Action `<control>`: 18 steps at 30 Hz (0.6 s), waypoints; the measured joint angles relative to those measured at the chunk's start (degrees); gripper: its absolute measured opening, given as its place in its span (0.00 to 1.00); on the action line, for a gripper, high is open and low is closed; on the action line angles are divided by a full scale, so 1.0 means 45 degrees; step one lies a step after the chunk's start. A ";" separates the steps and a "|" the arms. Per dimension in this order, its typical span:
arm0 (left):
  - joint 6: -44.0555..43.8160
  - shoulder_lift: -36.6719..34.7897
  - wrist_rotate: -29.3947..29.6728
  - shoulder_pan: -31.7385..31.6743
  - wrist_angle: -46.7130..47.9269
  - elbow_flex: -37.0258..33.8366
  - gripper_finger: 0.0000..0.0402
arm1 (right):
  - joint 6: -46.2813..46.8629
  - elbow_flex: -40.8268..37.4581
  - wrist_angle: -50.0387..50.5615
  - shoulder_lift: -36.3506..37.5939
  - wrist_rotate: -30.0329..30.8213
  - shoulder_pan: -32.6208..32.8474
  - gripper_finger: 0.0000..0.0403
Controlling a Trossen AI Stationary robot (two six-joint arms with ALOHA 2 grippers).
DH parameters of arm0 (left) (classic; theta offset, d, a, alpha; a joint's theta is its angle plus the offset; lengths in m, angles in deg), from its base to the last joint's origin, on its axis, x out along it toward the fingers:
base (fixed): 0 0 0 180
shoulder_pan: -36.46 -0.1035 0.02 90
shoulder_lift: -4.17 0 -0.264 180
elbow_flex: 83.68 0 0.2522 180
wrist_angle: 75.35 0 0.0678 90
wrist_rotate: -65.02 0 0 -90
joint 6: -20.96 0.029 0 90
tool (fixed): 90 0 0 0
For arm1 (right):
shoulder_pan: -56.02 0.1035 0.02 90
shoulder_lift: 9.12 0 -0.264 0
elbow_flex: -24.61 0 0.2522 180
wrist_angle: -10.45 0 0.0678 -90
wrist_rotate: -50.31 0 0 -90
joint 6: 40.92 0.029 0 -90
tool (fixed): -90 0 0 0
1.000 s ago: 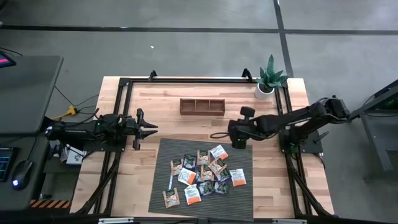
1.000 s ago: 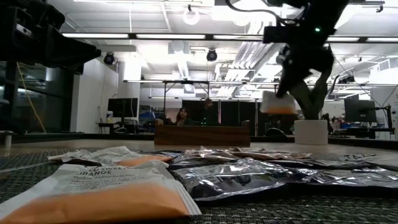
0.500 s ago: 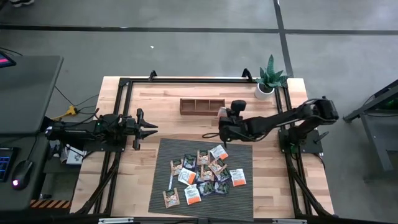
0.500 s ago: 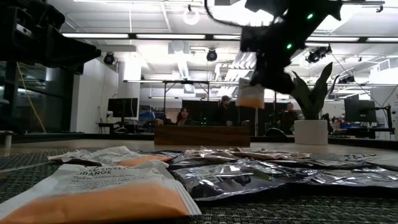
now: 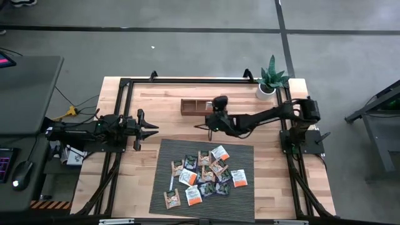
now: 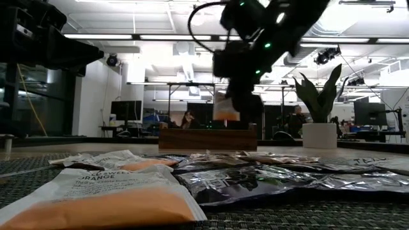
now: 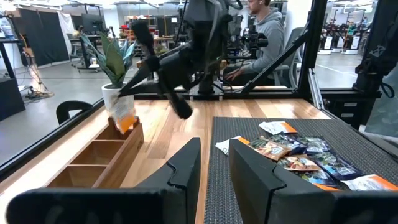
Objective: Pick & Place Tea
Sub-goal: Put the orange tea bag into the middle compartment of the wooden organizer
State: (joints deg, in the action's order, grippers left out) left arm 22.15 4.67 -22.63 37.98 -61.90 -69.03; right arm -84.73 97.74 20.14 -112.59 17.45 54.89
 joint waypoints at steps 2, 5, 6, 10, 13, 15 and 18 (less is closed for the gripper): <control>-0.0004 0.0005 0.0000 -0.0005 -0.0004 0.0001 0.21 | -0.0629 0.0412 -0.0446 -0.0446 -0.0326 -0.0202 0.00; -0.0005 0.0000 0.0000 -0.0001 -0.0005 0.0004 0.21 | -0.0952 0.0989 -0.0633 -0.0954 -0.0832 -0.0525 0.00; 0.0000 0.0003 0.0000 0.0000 -0.0002 0.0000 0.21 | -0.1001 0.1131 -0.0619 -0.1105 -0.0896 -0.0635 0.00; -0.0005 0.0000 0.0000 0.0000 -0.0005 0.0000 0.21 | -0.1141 0.1337 -0.0791 -0.1439 -0.1387 -0.1056 0.00; -0.0005 0.0000 0.0000 -0.0003 -0.0003 0.0000 0.21 | -0.1091 0.1341 -0.0849 -0.1461 -0.1982 -0.1277 0.00; -0.0005 0.0000 0.0000 -0.0002 -0.0002 0.0005 0.21 | -0.1077 0.1341 -0.0889 -0.1461 -0.2193 -0.1363 0.00; -0.0005 0.0005 0.0000 0.0000 0.0000 0.0005 0.21 | -0.1081 0.1345 -0.1058 -0.1461 -0.2719 -0.1490 0.00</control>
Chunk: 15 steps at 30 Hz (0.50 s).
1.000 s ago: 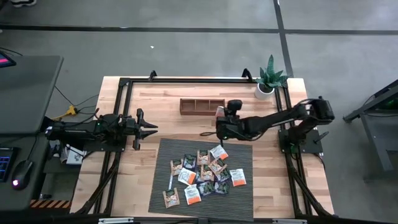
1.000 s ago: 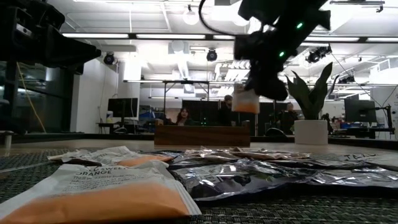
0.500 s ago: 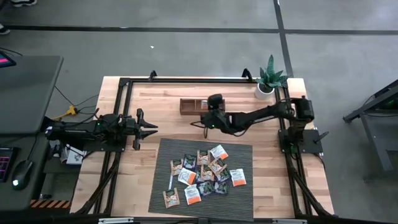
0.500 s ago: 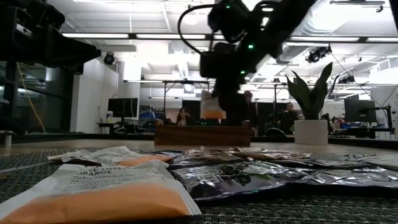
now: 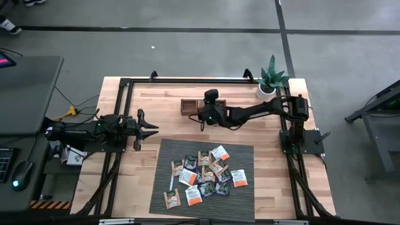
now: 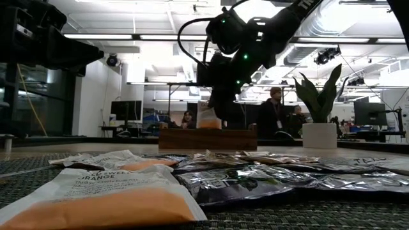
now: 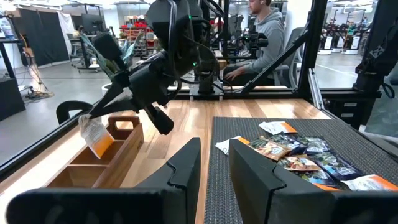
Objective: Pick & Place Tea
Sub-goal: Put the orange tea bag into the middle compartment of the wooden organizer
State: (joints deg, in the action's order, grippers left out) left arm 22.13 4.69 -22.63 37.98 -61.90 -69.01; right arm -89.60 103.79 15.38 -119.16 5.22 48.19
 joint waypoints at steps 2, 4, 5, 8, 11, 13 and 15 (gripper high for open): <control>0.0001 -0.0001 0.0000 -0.0003 -0.0005 -0.0004 0.21 | -0.0009 0.0001 -0.0015 0.0000 -0.0471 -0.0053 0.00; 0.0000 -0.0005 0.0000 -0.0003 -0.0005 -0.0002 0.21 | -0.0055 0.0001 -0.0014 0.0000 -0.0632 -0.0110 0.00; 0.0000 0.0000 0.0000 -0.0003 0.0000 -0.0003 0.21 | -0.0055 0.0001 -0.0031 0.0000 -0.0627 -0.0156 0.00; 0.0000 -0.0005 0.0000 -0.0004 -0.0005 0.0000 0.21 | -0.0055 0.0001 -0.0041 0.0000 -0.0681 -0.0286 0.00; 0.0000 -0.0004 0.0000 -0.0004 0.0000 0.0000 0.21 | -0.0090 0.0001 -0.0041 0.0000 -0.0740 -0.0390 0.00; 0.0002 0.0000 0.0000 -0.0002 -0.0003 0.0000 0.21 | -0.0098 0.0001 -0.0033 0.0000 -0.0724 -0.0442 0.00; 0.0002 -0.0005 0.0000 0.0000 -0.0003 -0.0005 0.21 | -0.0168 0.0001 -0.0033 0.0000 -0.0790 -0.0515 0.00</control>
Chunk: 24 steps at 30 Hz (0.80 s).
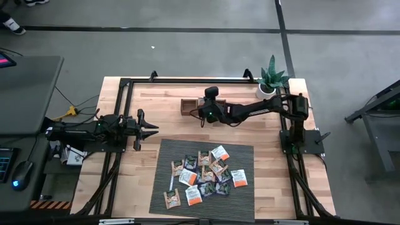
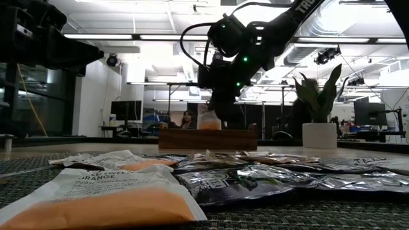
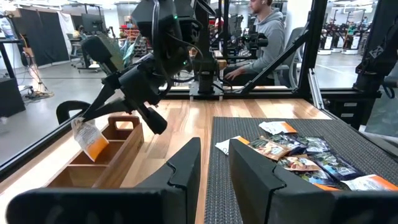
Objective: Pick & Place Tea
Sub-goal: Put the orange tea bag into the middle compartment of the wooden organizer
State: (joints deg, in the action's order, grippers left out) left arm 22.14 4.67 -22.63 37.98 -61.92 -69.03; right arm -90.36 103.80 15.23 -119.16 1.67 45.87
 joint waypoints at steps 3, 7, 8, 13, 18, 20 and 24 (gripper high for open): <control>-0.0002 0.0001 0.0000 -0.0001 0.0003 0.0000 0.21 | -0.0304 0.0000 -0.0294 -0.0166 -0.0094 -0.0029 0.00; 0.0001 0.0000 0.0000 -0.0003 0.0000 0.0005 0.21 | -0.0749 0.0000 -0.0659 -0.0484 0.0007 -0.0029 0.00; -0.0002 0.0005 -0.0003 0.0000 0.0003 0.0000 0.21 | -0.0793 0.0000 -0.0832 -0.0547 0.0033 -0.0036 0.00; -0.0002 0.0004 -0.0019 -0.0002 0.0005 0.0005 0.21 | -0.1290 0.0000 -0.1265 -0.0832 0.0401 -0.0111 0.00; -0.0002 0.0004 -0.0024 -0.0005 0.0008 0.0003 0.21 | -0.1358 0.0000 -0.1324 -0.0835 0.0333 -0.0126 0.00; -0.0002 0.0000 -0.0029 -0.0005 0.0007 0.0000 0.21 | -0.1336 0.0000 -0.1318 -0.0835 0.0339 -0.0160 0.00; -0.0001 0.0004 -0.0053 -0.0001 0.0008 0.0004 0.21 | -0.1052 0.0000 -0.1284 -0.0835 0.0307 -0.0170 0.03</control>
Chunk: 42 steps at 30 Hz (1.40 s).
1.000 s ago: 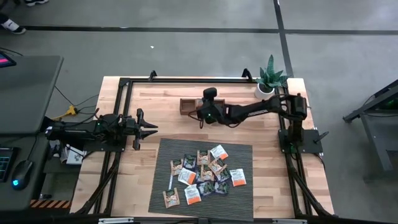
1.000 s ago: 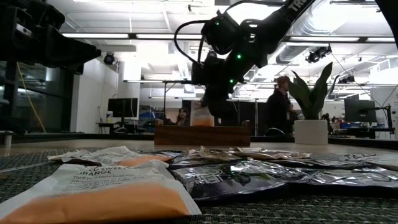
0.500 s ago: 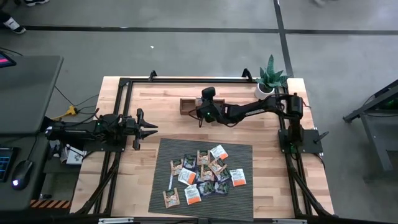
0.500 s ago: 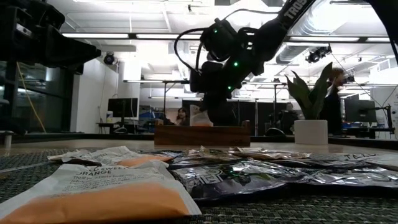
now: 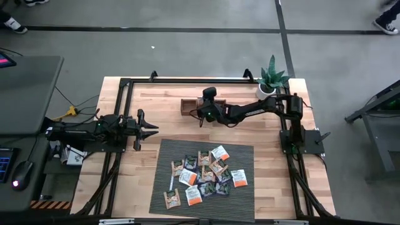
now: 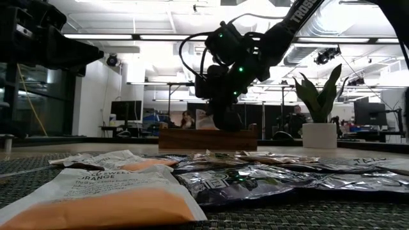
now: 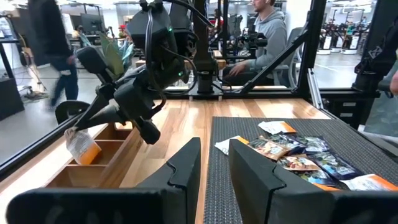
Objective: Pick & Place Tea
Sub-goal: Put the orange tea bag into the middle compartment of the wooden organizer
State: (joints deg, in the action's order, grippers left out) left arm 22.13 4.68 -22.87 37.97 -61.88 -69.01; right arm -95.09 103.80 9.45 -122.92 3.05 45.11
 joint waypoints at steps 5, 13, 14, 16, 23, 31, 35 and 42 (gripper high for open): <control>0.0000 -0.0003 -0.0005 -0.0001 0.0000 -0.0003 0.21 | 0.0039 0.0000 0.0038 0.0000 -0.0015 0.0000 0.14; 0.0004 0.0001 0.0000 -0.0004 0.0000 -0.0004 0.21 | 0.0052 0.0000 0.0020 0.0000 0.0716 0.0122 0.32; 0.0002 -0.0002 -0.0002 -0.0004 0.0000 0.0000 0.21 | 0.0042 0.0000 -0.0004 0.0025 0.0972 0.0192 0.33; 0.0000 -0.0003 0.0000 -0.0004 0.0004 0.0000 0.21 | 0.0063 0.0000 0.0011 0.0120 0.1198 0.0359 0.35; -0.0001 -0.0002 0.0000 0.0000 0.0000 -0.0001 0.21 | 0.0237 -0.0002 -0.0023 0.0372 0.1781 0.0878 0.36; -0.0001 -0.0004 0.0000 0.0001 0.0000 0.0000 0.21 | 0.1073 0.0000 0.0319 0.0554 0.1401 0.0754 0.36; 0.0002 0.0001 0.0000 -0.0001 0.0000 -0.0001 0.21 | 0.2027 0.0000 0.1205 0.0554 0.1112 0.0482 0.36; -0.0001 -0.0002 0.0000 0.0000 0.0000 -0.0004 0.21 | 0.2687 0.0000 0.1612 0.0554 0.0934 0.0218 0.37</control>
State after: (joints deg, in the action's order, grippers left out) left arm 22.13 4.67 -22.87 37.97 -61.88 -69.03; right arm -83.00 103.80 16.71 -120.43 7.25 46.09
